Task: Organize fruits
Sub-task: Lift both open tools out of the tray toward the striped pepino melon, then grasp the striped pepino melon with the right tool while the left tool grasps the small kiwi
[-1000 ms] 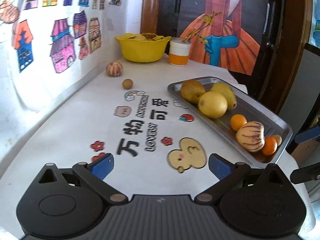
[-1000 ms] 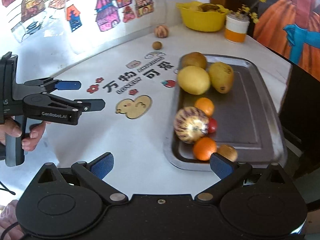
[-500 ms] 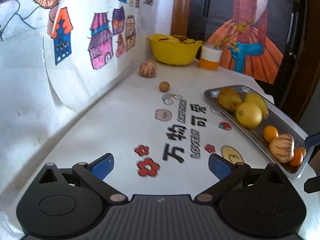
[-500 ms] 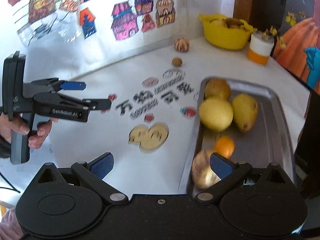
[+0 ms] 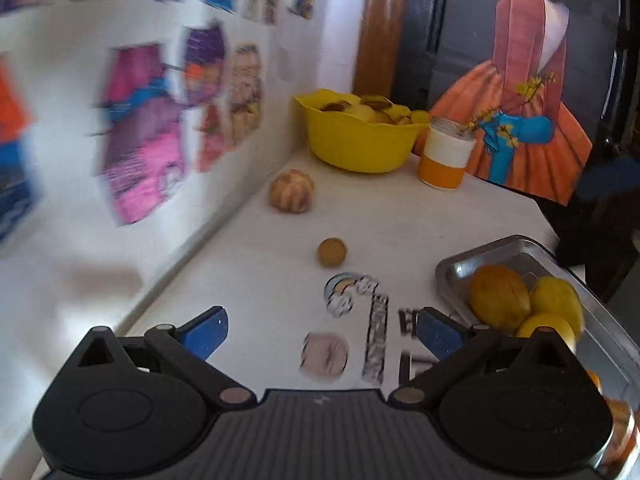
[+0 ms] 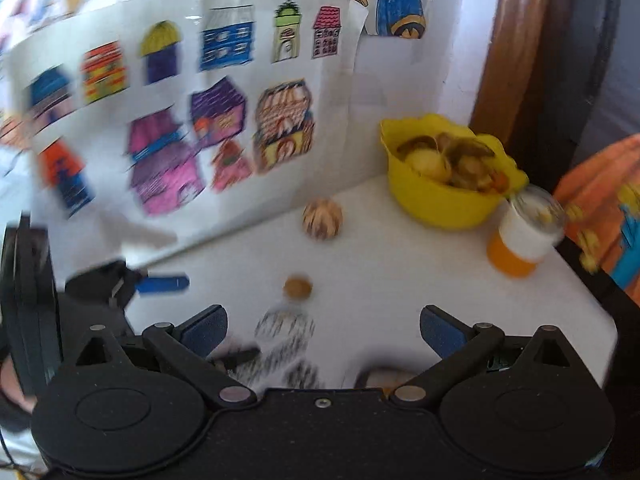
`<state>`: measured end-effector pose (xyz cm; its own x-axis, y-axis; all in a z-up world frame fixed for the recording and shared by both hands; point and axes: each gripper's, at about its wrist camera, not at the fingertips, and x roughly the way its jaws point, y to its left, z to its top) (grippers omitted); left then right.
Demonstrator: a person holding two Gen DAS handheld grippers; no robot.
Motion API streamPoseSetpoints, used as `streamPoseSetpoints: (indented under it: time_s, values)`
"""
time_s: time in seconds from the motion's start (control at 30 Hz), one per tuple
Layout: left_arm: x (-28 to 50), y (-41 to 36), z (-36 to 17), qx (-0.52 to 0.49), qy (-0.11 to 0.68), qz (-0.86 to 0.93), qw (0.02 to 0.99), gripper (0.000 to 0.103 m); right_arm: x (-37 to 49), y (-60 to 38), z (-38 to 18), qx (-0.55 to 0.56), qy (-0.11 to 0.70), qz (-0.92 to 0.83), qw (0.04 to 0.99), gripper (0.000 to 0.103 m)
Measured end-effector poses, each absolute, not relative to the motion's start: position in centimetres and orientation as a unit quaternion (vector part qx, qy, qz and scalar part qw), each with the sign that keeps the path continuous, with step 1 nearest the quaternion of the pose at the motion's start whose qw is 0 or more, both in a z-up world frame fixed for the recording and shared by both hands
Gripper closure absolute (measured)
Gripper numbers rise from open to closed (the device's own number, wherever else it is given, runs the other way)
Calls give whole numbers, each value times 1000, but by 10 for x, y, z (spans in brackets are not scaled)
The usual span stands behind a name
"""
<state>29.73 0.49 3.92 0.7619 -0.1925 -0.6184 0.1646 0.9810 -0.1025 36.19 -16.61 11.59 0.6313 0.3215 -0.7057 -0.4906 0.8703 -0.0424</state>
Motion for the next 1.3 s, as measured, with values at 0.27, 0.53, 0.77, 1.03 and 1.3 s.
streamPoseSetpoints:
  time_s: [0.27,0.53,0.77,1.03,1.3]
  values:
    - [364,-13,18,14,351,-94,931,4,460,-138,87,-100,363,242,894,1]
    - [383,-18,2,16,353,-109,929,16,503,-125,60,-95,335,281,894,4]
    - [385,-24,-9,32,334,-107,936,37,521,-120,31,-87,340,300,887,13]
    - [382,-27,-13,33,323,-115,939,57,536,-105,6,-93,357,314,875,20]
    - [382,-20,-14,15,322,-112,940,69,546,-97,-13,-104,370,296,875,32]
